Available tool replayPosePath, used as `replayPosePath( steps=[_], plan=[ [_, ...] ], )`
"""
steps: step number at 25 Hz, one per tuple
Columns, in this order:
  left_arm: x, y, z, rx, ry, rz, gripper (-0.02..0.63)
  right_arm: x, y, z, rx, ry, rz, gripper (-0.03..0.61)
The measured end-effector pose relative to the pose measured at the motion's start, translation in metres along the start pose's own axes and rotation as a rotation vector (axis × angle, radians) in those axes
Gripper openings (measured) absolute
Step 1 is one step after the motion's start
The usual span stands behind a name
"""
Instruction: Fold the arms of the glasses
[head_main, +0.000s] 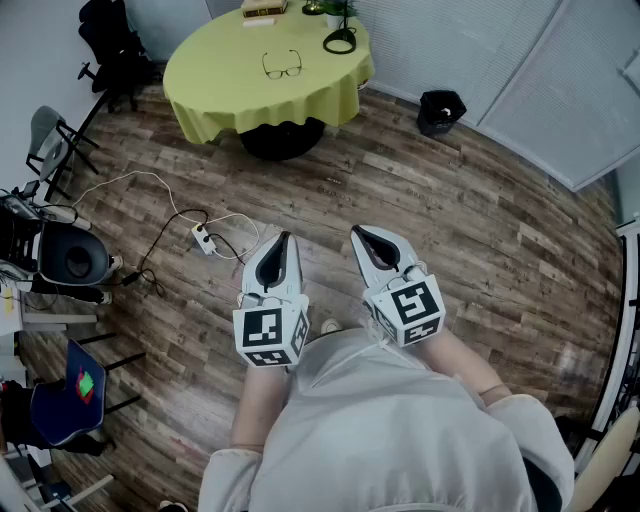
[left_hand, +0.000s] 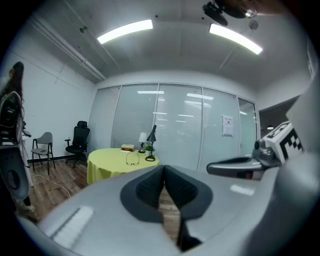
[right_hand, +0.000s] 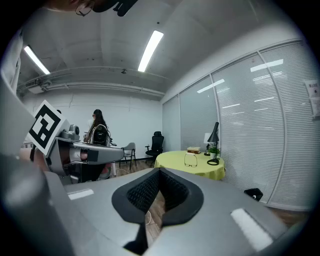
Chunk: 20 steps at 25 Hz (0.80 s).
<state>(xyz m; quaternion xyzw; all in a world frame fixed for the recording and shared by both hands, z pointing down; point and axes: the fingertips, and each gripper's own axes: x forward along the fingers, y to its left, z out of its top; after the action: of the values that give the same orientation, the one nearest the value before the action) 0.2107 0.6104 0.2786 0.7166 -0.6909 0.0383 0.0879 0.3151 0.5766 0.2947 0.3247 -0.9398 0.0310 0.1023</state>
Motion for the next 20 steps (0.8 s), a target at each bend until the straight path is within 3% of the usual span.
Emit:
replayPosePath(
  steps=[20],
  plan=[
    [0.006, 0.044, -0.017, -0.051, 0.061, 0.018, 0.006, 0.037, 0.013, -0.013, 0.031, 0.069, -0.004, -0.003]
  ],
)
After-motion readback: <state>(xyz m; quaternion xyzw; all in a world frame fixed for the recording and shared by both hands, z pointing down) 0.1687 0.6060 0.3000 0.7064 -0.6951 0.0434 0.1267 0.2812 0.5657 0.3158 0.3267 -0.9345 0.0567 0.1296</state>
